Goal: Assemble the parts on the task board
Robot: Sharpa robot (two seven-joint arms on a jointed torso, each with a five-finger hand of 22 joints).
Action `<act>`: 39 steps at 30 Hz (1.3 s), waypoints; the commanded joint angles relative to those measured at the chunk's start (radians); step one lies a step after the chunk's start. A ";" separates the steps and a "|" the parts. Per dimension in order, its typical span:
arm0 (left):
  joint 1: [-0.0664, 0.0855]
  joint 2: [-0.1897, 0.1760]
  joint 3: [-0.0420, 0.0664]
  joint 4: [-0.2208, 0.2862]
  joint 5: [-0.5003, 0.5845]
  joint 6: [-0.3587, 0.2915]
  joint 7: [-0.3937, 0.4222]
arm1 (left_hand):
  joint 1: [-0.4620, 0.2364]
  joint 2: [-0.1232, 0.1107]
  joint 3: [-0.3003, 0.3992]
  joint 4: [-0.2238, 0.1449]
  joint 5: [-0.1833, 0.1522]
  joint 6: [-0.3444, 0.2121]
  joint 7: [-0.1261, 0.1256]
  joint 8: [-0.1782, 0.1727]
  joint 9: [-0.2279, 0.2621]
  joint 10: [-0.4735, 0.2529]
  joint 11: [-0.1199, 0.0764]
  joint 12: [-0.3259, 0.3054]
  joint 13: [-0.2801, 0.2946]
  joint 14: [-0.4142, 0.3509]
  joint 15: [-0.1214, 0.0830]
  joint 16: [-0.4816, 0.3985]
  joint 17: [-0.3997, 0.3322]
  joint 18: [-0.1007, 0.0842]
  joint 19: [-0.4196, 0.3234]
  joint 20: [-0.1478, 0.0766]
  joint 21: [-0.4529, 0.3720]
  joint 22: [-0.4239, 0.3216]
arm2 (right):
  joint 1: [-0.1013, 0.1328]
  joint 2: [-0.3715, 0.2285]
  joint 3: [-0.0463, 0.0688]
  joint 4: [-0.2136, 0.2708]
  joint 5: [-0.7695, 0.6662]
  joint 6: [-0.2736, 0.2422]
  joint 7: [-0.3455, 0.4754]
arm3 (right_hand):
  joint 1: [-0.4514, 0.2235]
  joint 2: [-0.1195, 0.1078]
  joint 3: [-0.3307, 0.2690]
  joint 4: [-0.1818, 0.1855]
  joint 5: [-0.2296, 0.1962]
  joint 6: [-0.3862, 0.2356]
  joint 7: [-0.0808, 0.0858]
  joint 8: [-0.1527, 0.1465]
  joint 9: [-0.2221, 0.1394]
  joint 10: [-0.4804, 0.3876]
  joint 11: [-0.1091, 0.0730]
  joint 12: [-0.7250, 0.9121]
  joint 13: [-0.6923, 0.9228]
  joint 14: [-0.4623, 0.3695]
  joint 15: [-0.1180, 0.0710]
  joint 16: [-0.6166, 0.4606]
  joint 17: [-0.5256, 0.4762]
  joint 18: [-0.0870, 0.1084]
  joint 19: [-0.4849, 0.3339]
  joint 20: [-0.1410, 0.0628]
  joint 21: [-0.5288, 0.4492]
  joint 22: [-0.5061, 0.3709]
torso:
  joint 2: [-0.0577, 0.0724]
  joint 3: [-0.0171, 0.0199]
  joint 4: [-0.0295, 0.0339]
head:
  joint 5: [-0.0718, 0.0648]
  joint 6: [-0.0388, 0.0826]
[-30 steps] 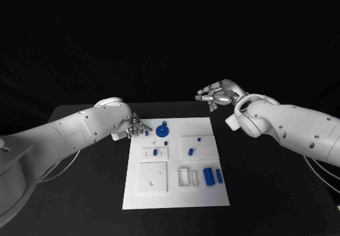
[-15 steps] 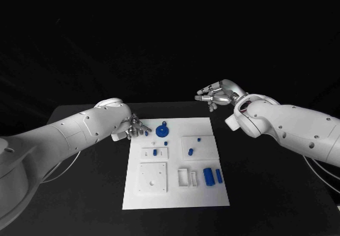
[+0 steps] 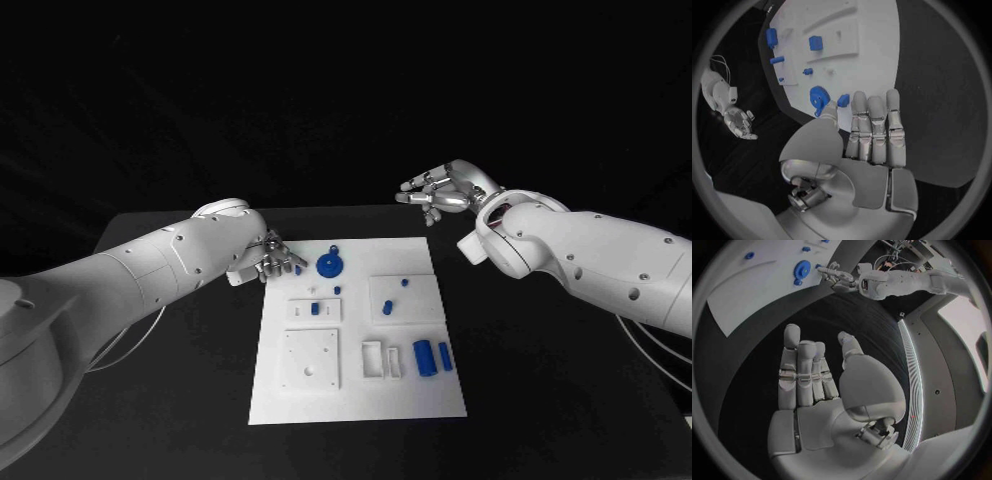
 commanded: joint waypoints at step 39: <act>-0.002 -0.011 0.001 0.007 0.039 0.045 0.016 | 0.145 0.090 0.086 -0.113 0.119 0.031 0.010 -0.110 -0.068 0.001 0.001 -0.038 -0.018 -0.008 0.002 -0.012 -0.008 -0.013 -0.015 0.001 -0.005 0.012 | 0.000 0.001 0.000 0.000 0.001 0.011 0.007 | -0.007 -0.002 -0.001 0.009 0.002 -0.008 0.000 -0.003 -0.001 -0.002 0.004 0.001 0.000 -0.003 0.001 0.004 -0.001 -0.001 0.001 0.001 -0.006 0.001 | -0.001 0.0007 0.0011 | 0.004 -0.011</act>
